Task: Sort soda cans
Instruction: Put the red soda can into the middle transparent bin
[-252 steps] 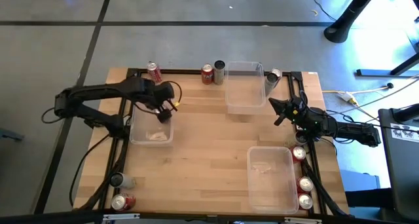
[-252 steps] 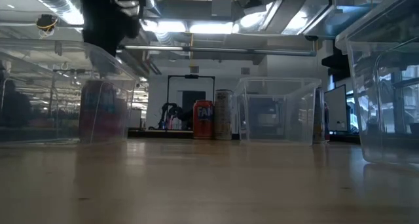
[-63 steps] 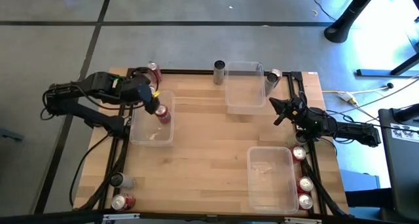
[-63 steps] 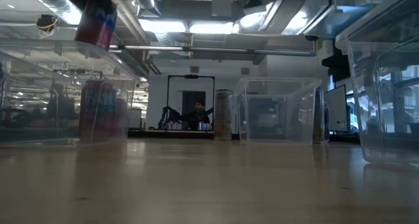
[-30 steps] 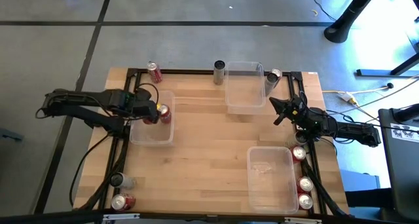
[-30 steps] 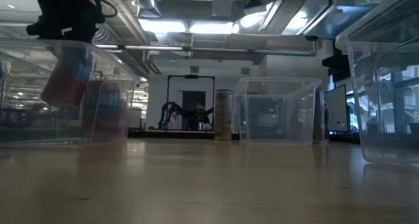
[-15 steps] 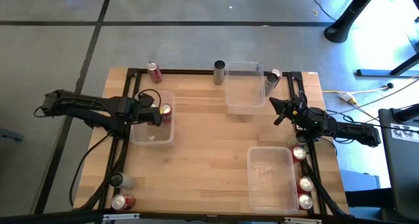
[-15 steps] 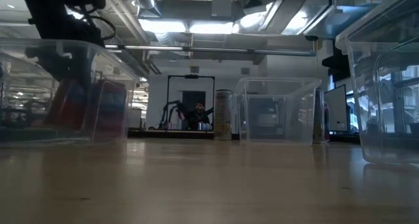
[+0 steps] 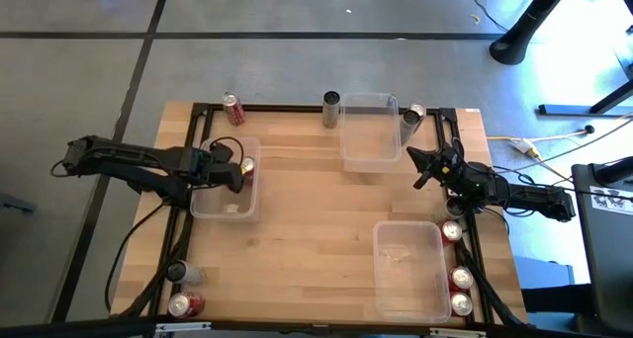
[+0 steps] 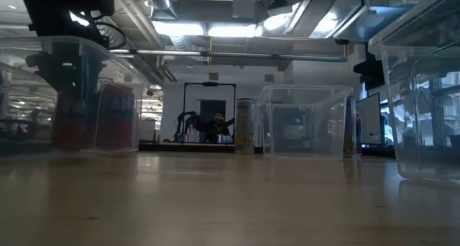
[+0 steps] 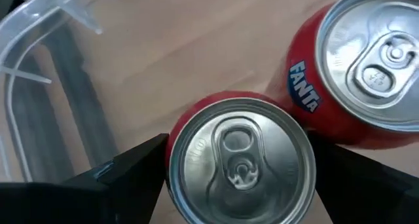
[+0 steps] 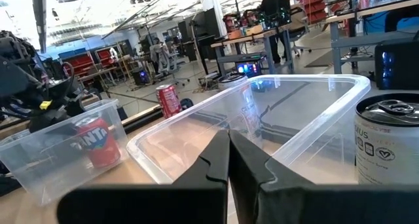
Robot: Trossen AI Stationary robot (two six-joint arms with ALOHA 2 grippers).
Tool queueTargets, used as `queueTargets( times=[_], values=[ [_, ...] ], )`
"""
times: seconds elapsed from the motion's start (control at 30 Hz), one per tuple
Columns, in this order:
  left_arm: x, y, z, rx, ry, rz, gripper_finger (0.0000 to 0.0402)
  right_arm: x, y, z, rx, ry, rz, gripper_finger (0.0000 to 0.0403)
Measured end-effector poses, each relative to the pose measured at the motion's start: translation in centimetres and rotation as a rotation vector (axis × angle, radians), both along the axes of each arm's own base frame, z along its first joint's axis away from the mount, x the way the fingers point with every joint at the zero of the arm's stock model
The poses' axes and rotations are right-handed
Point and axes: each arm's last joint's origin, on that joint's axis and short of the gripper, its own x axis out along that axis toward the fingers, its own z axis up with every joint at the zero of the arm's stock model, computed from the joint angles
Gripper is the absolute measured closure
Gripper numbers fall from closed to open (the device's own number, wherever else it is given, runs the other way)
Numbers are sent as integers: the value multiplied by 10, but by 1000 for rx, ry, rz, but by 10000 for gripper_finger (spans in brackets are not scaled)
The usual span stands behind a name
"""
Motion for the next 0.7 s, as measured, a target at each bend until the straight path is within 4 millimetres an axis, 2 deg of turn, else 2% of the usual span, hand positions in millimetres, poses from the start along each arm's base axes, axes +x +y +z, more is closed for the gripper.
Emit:
queueTargets(
  times=[0.1,0.4,0.57,0.7],
  values=[
    [3,0,8,-15,-20,-21,65,0,0,0,-1,-1,13,397],
    [13,0,51,30,-113,-133,66,1,3,4,-6,11,120,397],
    [14,0,71,58,-161,-185,66,-8,5,35,-15,-18,176,398],
    [13,0,78,85,-175,-209,66,-12,7,56,-10,12,201,398]
  ],
)
